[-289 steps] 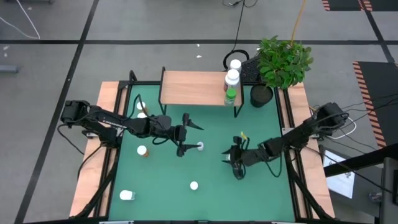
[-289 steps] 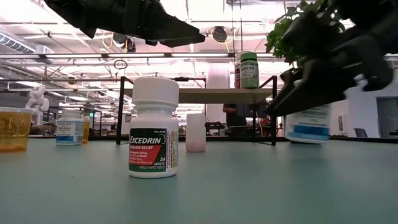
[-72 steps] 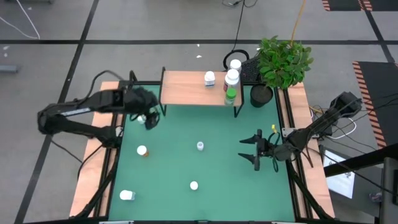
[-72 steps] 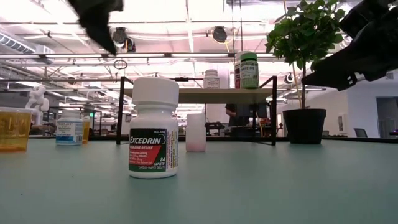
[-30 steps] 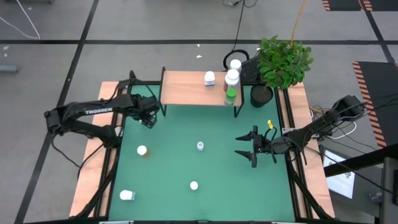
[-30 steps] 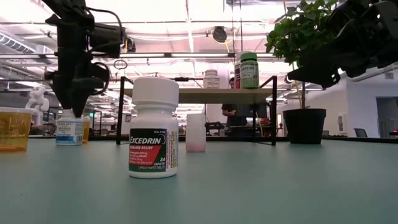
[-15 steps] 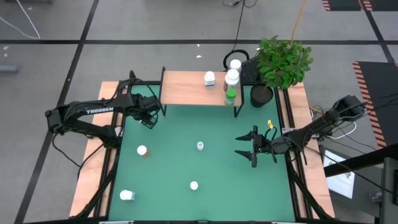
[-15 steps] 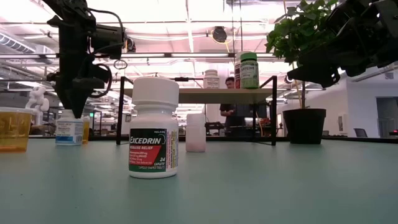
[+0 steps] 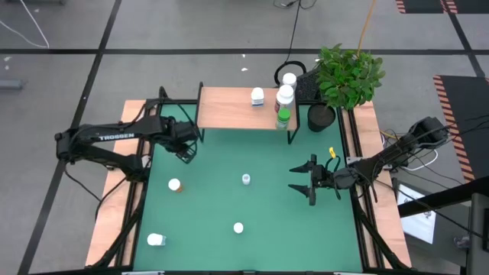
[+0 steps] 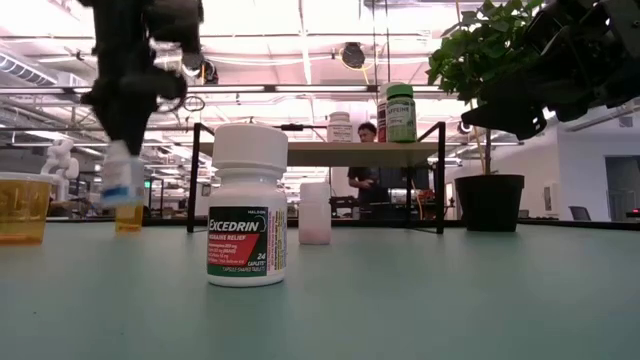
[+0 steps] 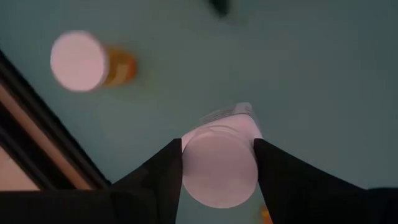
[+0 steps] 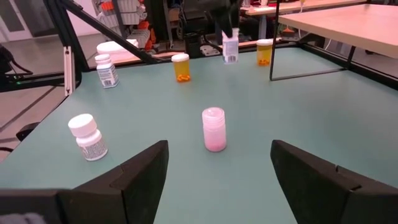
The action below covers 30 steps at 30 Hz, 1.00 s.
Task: Pick and place medicine bottles onto shelf by color
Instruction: Align the top big blue pill bottle with the other big blue pill bottle on the shelf
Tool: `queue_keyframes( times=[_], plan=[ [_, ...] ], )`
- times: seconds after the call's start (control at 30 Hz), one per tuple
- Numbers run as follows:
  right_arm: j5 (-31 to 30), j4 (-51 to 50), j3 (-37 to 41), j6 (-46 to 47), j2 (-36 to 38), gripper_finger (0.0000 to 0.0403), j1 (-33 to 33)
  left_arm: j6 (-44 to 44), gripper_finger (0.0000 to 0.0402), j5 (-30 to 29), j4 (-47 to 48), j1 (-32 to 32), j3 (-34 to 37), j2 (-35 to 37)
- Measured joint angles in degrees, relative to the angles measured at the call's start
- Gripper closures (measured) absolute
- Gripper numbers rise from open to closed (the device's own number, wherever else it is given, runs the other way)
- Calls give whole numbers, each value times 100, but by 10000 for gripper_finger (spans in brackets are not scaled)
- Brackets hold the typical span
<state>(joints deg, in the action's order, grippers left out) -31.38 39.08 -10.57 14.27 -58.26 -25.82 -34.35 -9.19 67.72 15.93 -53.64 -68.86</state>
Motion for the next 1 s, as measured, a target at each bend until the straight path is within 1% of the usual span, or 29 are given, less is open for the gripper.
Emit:
queue_keyframes(
  times=[0.07,0.13,0.27,0.37,0.47,0.53,0.67,0.8,0.87,1.0],
  plan=[
    [0,2,0,1,0,126,0,-22,219,26,49,-213,-333,2],
    [0,2,0,-1,0,126,0,156,213,158,7,-419,-683,-9],
    [0,2,0,0,0,126,0,241,209,164,-72,-705,-1448,-84],
    [-2,2,0,-1,0,126,0,362,215,-21,-219,-820,-1997,-209],
    [-8,15,0,-10,0,126,0,684,221,-323,-465,-832,-2496,-493],
    [-41,50,0,-26,0,126,0,926,222,-407,-642,-760,-2886,-792],
    [-192,143,0,-43,0,126,15,1433,220,-420,-787,-581,-3866,-1678],
    [-195,146,0,-43,2,126,88,1870,219,-410,-736,-326,-4999,-2671],
    [-196,146,0,-43,2,126,109,2106,218,-316,-624,-190,-5578,-3131],
    [-189,144,0,-44,2,126,109,2343,218,-285,-450,110,-6620,-3896]
  ],
)
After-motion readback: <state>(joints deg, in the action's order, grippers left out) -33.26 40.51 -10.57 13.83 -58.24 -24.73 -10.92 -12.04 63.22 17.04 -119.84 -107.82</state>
